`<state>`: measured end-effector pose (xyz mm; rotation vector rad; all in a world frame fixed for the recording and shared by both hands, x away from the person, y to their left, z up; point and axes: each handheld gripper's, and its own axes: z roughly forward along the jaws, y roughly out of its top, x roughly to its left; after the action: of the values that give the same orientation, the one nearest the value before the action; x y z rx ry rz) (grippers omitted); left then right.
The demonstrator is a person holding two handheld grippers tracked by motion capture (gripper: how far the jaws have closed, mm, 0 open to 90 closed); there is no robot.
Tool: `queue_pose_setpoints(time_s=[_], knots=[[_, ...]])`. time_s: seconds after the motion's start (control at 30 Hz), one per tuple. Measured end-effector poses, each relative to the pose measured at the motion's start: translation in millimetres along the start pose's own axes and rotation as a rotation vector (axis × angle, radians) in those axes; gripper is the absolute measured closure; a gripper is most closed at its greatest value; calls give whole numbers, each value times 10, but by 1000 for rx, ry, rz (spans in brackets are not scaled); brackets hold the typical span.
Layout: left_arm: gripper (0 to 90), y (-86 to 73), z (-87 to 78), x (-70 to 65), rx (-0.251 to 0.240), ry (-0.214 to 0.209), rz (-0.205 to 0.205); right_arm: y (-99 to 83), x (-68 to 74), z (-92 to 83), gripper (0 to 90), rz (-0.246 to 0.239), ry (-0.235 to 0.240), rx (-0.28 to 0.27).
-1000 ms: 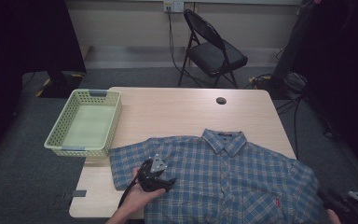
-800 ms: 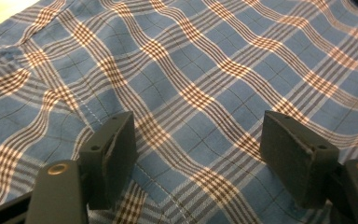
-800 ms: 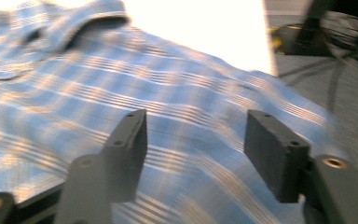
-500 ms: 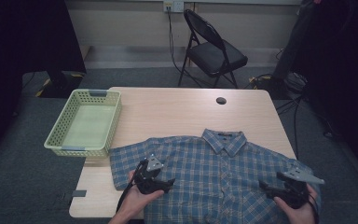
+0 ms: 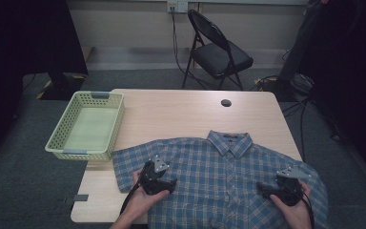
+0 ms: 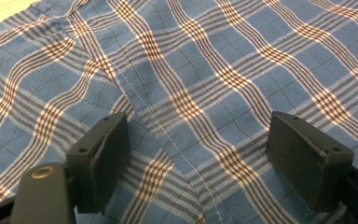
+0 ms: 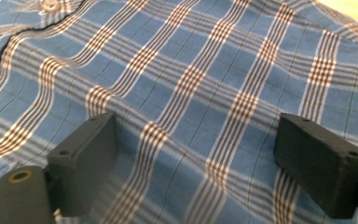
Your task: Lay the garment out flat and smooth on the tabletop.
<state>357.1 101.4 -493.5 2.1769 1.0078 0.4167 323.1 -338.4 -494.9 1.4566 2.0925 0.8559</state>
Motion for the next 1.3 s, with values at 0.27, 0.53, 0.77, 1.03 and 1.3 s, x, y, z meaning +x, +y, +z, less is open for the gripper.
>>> queue_pose_setpoints(time_s=[0.27, 0.53, 0.77, 1.03, 1.3], knots=[[203, 171, 189, 168, -11, -6, -5, 169, -233, 202, 116, -7, 10, -22], [199, 324, 360, 302, -25, 5, -10, 383, -395, 425, 116, 8, -5, -25], [200, 452, 497, 431, -33, 29, -33, 509, -480, 554, 116, 8, -7, -26], [200, 619, 658, 579, -28, 56, -60, 750, -610, 802, 115, 18, -15, -28], [208, 837, 838, 812, -1, 97, -103, 1023, -680, 1069, 111, 28, -33, -20]])
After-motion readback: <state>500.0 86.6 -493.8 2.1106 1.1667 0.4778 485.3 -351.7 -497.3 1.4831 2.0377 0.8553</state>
